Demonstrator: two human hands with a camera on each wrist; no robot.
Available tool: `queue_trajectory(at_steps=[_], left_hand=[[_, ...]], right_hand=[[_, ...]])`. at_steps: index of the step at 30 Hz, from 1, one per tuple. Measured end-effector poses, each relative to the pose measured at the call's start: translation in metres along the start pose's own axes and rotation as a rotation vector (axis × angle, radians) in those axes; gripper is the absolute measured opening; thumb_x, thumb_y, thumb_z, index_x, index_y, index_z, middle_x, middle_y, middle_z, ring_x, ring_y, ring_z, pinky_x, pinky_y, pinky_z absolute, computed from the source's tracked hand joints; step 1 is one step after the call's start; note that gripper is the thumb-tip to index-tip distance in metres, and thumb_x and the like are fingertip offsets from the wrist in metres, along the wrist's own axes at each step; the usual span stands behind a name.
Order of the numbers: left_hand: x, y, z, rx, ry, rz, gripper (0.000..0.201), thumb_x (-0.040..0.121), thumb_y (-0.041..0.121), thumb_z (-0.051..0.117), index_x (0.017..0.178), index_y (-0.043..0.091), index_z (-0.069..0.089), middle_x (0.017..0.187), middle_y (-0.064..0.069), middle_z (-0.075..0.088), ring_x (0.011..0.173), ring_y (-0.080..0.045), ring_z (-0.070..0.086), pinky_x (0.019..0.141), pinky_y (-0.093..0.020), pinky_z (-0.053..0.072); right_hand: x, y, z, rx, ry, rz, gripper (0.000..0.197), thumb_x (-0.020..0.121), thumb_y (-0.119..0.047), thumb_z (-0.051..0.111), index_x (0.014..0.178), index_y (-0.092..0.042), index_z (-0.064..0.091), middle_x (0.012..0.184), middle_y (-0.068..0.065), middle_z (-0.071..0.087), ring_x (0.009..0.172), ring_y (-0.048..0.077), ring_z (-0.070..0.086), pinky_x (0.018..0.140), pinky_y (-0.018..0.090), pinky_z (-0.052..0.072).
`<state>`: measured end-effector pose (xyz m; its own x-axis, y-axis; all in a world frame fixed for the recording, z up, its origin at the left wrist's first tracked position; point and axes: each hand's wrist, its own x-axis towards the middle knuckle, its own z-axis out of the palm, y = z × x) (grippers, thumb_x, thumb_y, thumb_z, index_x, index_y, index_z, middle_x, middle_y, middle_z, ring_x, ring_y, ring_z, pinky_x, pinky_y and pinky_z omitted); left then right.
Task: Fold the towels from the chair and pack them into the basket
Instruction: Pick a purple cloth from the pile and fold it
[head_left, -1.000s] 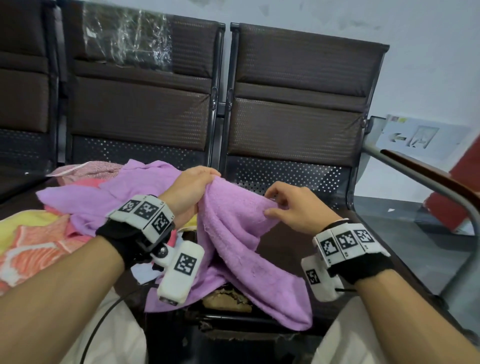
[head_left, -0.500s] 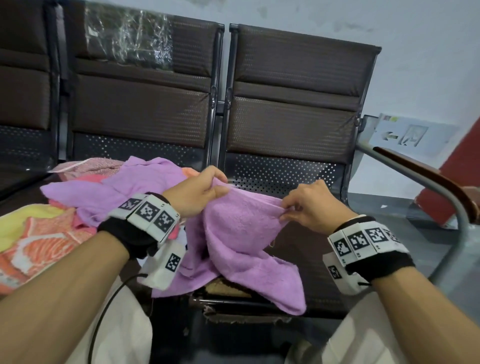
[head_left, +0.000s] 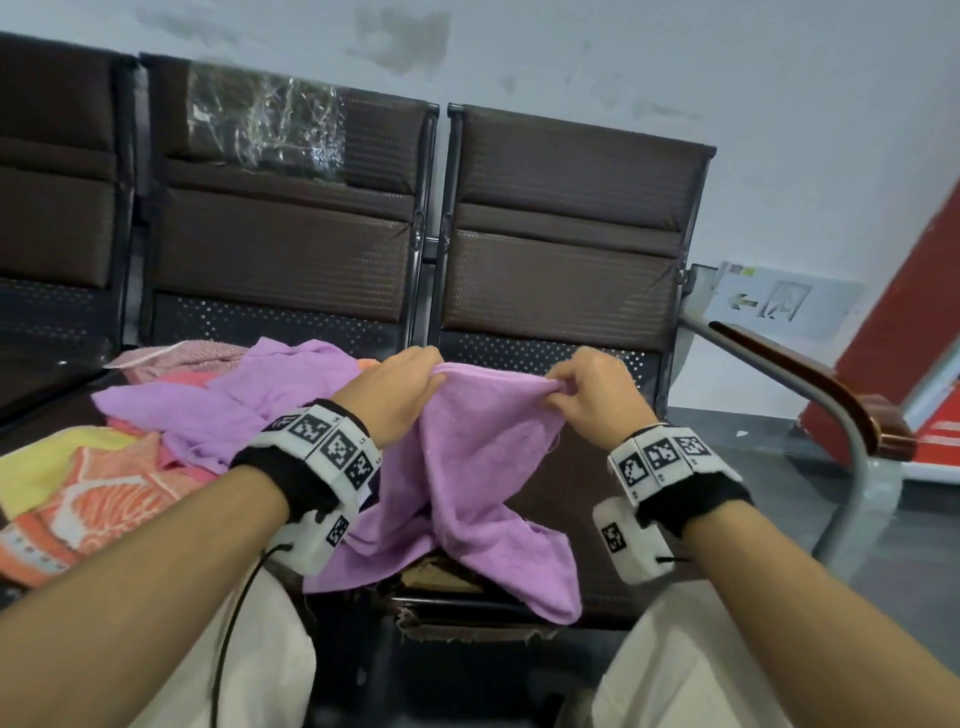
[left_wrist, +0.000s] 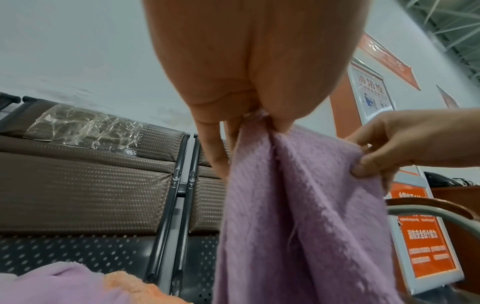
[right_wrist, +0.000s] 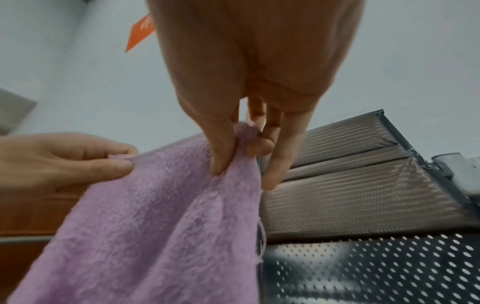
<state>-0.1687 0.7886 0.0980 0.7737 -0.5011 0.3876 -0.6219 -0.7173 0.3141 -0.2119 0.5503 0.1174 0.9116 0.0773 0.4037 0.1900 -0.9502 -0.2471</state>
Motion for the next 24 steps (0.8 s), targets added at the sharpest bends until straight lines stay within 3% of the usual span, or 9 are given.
queue_trajectory(at_steps=[5, 7, 9, 11, 15, 17, 20, 22, 24], left_hand=[[0.011, 0.023, -0.041, -0.066, 0.075, -0.032, 0.02, 0.093, 0.013, 0.036, 0.075, 0.022, 0.032, 0.083, -0.005, 0.041, 0.081, -0.039, 0.049, 0.075, -0.048, 0.041], [0.018, 0.033, -0.064, -0.106, 0.144, 0.011, 0.011, 0.087, 0.003, 0.038, 0.081, 0.011, 0.04, 0.084, -0.011, 0.045, 0.077, -0.031, 0.046, 0.072, -0.043, 0.037], [0.024, 0.042, -0.084, -0.116, 0.168, 0.045, 0.009, 0.086, -0.002, 0.037, 0.086, 0.004, 0.044, 0.086, -0.012, 0.046, 0.077, -0.026, 0.044, 0.072, -0.038, 0.034], [0.024, 0.049, -0.097, -0.101, 0.116, 0.009, 0.011, 0.09, 0.0, 0.038, 0.095, 0.001, 0.048, 0.093, -0.016, 0.052, 0.085, -0.028, 0.05, 0.076, -0.037, 0.034], [0.014, 0.058, -0.111, -0.12, 0.084, -0.087, 0.022, 0.099, 0.011, 0.037, 0.11, -0.002, 0.051, 0.109, -0.023, 0.06, 0.101, -0.032, 0.057, 0.08, -0.033, 0.038], [0.013, 0.059, -0.118, -0.283, 0.081, -0.121, 0.023, 0.1, 0.012, 0.036, 0.111, -0.001, 0.051, 0.1, -0.021, 0.058, 0.093, -0.03, 0.057, 0.082, -0.037, 0.044], [0.013, 0.057, -0.134, -0.656, 0.077, -0.166, 0.02, 0.101, 0.01, 0.034, 0.109, 0.003, 0.05, 0.083, -0.009, 0.052, 0.075, -0.02, 0.051, 0.079, -0.045, 0.05], [0.019, 0.048, -0.138, -0.509, 0.018, -0.15, 0.021, 0.1, 0.009, 0.033, 0.112, 0.002, 0.05, 0.092, -0.01, 0.055, 0.085, -0.022, 0.053, 0.088, -0.044, 0.048], [0.027, 0.041, -0.132, -0.121, -0.099, -0.13, 0.021, 0.099, 0.008, 0.034, 0.111, 0.001, 0.05, 0.108, -0.015, 0.058, 0.098, -0.027, 0.056, 0.092, -0.043, 0.046]], right_hand=[[0.017, -0.017, -0.041, 0.164, 0.177, 0.019, 0.006, 0.081, -0.015, 0.07, 0.087, -0.014, 0.069, 0.102, 0.003, 0.037, 0.086, 0.015, 0.047, 0.083, 0.023, 0.04], [0.024, -0.022, -0.058, 0.223, 0.19, 0.035, 0.007, 0.085, -0.018, 0.067, 0.09, -0.015, 0.063, 0.104, 0.005, 0.047, 0.087, 0.014, 0.048, 0.076, 0.014, 0.033], [0.027, -0.024, -0.071, 0.302, 0.187, 0.088, 0.01, 0.088, -0.021, 0.064, 0.093, -0.018, 0.056, 0.097, 0.003, 0.057, 0.087, 0.016, 0.052, 0.065, 0.016, 0.03], [0.026, -0.027, -0.077, 0.421, 0.209, 0.145, 0.014, 0.087, -0.019, 0.065, 0.095, -0.019, 0.054, 0.094, 0.001, 0.06, 0.089, 0.016, 0.054, 0.069, 0.02, 0.034], [0.018, -0.035, -0.083, 0.54, 0.256, 0.191, 0.017, 0.083, -0.02, 0.071, 0.096, -0.01, 0.069, 0.095, 0.005, 0.07, 0.089, 0.018, 0.061, 0.078, 0.033, 0.048], [0.017, -0.037, -0.093, 0.623, 0.288, 0.151, 0.013, 0.082, -0.023, 0.073, 0.089, -0.012, 0.074, 0.087, 0.006, 0.072, 0.08, 0.014, 0.061, 0.076, 0.037, 0.051], [0.022, -0.04, -0.11, 0.778, 0.329, 0.096, 0.013, 0.078, -0.028, 0.076, 0.075, -0.016, 0.074, 0.07, -0.002, 0.068, 0.064, 0.007, 0.057, 0.063, 0.03, 0.047], [0.027, -0.041, -0.112, 0.755, 0.315, 0.084, 0.019, 0.077, -0.031, 0.076, 0.075, -0.012, 0.074, 0.068, 0.0, 0.068, 0.062, 0.008, 0.054, 0.061, 0.028, 0.043], [0.032, -0.039, -0.105, 0.631, 0.293, 0.091, 0.028, 0.077, -0.034, 0.076, 0.078, -0.006, 0.073, 0.07, 0.01, 0.069, 0.063, 0.01, 0.052, 0.06, 0.027, 0.04]])
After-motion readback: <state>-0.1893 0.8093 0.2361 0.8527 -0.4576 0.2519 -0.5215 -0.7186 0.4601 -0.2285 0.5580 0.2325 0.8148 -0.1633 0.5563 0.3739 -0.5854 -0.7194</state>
